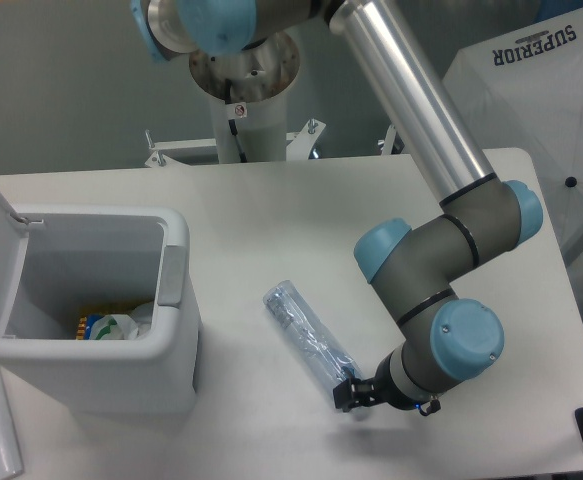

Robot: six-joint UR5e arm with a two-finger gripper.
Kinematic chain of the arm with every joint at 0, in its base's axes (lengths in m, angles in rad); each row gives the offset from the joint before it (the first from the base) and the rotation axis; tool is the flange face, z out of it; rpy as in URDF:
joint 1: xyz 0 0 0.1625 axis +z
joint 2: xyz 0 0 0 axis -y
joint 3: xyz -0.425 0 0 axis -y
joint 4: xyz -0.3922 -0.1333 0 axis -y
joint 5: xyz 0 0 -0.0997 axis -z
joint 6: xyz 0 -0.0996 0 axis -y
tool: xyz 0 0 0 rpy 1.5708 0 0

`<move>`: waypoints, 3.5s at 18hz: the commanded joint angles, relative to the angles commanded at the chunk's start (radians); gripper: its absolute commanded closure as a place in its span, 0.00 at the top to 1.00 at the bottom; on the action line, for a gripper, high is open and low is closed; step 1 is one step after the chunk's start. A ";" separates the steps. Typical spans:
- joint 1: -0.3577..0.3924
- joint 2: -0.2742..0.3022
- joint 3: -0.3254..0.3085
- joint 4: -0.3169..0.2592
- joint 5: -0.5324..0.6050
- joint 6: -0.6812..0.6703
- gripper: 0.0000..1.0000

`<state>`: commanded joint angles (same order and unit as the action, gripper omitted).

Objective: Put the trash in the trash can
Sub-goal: 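Lower the gripper and close on the bottle's cap end, then lift the water bottle and carry it over the trash bin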

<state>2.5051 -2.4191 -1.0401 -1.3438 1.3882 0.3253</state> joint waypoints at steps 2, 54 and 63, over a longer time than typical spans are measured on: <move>-0.009 -0.002 -0.008 -0.002 0.037 -0.002 0.87; 0.084 0.342 0.051 0.388 -0.791 -0.043 0.25; 0.011 0.434 0.046 0.446 -0.853 -0.048 0.25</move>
<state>2.5159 -1.9850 -0.9940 -0.8974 0.5354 0.2777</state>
